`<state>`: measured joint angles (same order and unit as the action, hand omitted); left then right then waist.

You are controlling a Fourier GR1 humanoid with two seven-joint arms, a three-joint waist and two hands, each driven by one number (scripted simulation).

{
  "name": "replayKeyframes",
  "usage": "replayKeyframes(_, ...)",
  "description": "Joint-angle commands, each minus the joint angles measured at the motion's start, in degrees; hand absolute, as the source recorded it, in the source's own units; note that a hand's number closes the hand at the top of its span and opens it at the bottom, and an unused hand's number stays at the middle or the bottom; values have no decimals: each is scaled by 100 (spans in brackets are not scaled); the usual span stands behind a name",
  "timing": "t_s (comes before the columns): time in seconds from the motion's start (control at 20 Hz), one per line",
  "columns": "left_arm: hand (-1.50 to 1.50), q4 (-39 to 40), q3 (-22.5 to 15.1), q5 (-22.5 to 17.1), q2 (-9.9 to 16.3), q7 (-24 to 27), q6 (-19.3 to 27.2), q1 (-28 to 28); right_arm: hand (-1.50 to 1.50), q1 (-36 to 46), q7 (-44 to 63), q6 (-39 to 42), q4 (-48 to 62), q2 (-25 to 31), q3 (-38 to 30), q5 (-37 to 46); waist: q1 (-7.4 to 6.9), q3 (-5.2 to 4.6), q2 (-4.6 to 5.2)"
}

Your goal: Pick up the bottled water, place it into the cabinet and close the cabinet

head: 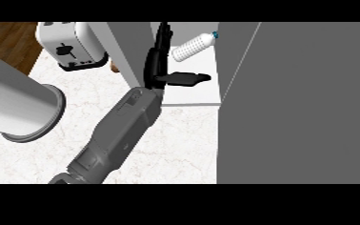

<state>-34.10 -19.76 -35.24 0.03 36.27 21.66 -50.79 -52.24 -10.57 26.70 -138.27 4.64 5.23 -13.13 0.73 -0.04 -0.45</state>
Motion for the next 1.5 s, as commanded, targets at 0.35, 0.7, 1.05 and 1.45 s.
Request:
replayKeyframes(0.35, -150, -2858, -1004, 14, 190, -316, -300, 1955, -150, -224, -164, -71, -264, -150, 111, 224, -113, 4, -23)
replayKeyframes(0.7, 150, -4281, -1620, 198, 383, -507, -201, 3131, -150, -199, 99, 207, -736, 429, -17, 184, -142, 2, -4)
replayKeyframes(1.05, 150, -5428, -1551, 62, 1273, -959, -269, 3942, 150, -513, -31, 970, -884, 1116, 371, 818, -114, -2, -19)
replayKeyframes(1.45, -150, -6615, -1148, -103, 2086, -642, -417, 5188, 150, -693, -359, 1390, -1580, 1276, 1168, 1716, -56, -9, -45)
